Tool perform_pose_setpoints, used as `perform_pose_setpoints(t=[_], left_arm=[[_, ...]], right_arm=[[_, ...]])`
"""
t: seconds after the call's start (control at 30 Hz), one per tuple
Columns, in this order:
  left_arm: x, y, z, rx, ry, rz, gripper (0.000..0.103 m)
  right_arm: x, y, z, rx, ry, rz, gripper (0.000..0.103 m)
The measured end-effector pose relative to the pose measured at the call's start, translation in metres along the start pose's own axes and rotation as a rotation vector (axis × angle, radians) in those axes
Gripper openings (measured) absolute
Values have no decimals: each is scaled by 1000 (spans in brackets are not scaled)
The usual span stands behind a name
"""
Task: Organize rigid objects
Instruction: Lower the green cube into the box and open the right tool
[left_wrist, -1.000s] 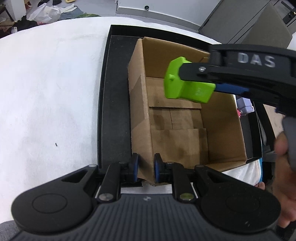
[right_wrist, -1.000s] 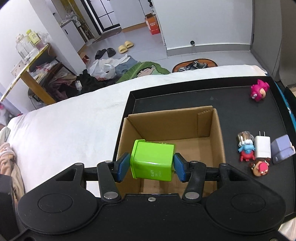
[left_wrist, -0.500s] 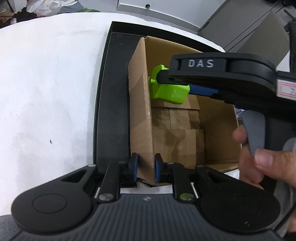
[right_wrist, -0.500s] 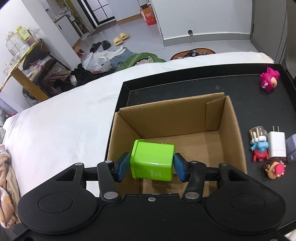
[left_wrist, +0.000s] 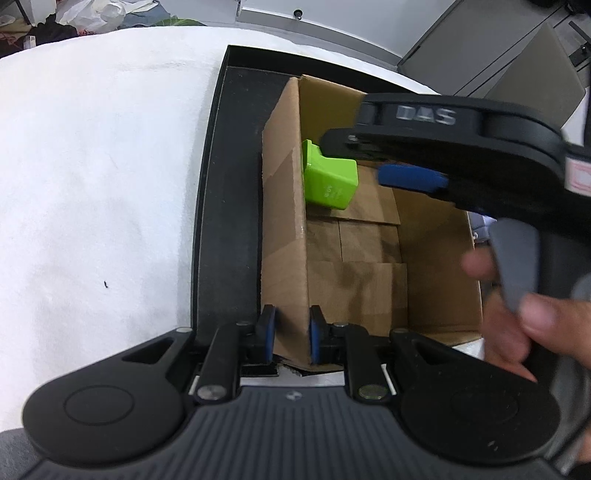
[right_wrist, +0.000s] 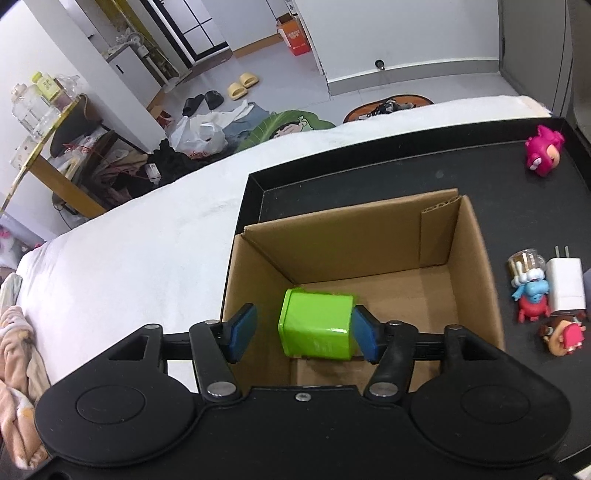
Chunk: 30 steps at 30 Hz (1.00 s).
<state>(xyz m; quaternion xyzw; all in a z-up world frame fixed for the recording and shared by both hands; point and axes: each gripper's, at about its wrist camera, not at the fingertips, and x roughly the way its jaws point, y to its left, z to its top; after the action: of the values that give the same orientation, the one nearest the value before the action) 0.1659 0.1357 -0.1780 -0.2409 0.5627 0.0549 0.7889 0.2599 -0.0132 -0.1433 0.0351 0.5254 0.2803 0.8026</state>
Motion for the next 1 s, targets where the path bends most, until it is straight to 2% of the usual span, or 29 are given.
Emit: perform_pose_setpoints(t=[0.03, 0.27, 0.33, 0.37, 0.47, 0.73, 1.0], left_arm=[[-1, 0, 0, 1, -2, 2, 17], [-4, -3, 1, 3, -13, 17, 17], [-4, -4, 1, 8, -14, 23, 17], [-5, -5, 1, 10, -13, 26, 17], [-5, -7, 1, 17, -10, 37, 17], [-5, -11, 1, 27, -17, 58, 17], [-8, -12, -1, 25, -27, 67, 17]], right_arm=[[-3, -1, 1, 0, -1, 4, 66], [-25, -3, 1, -10, 26, 8, 72], [-33, -2, 3, -25, 10, -5, 84], [-39, -3, 4, -25, 0, -9, 86], [-52, -9, 7, -24, -23, -7, 88], [-73, -31, 9, -34, -78, -70, 98], [-88, -57, 7, -16, -84, -93, 98]])
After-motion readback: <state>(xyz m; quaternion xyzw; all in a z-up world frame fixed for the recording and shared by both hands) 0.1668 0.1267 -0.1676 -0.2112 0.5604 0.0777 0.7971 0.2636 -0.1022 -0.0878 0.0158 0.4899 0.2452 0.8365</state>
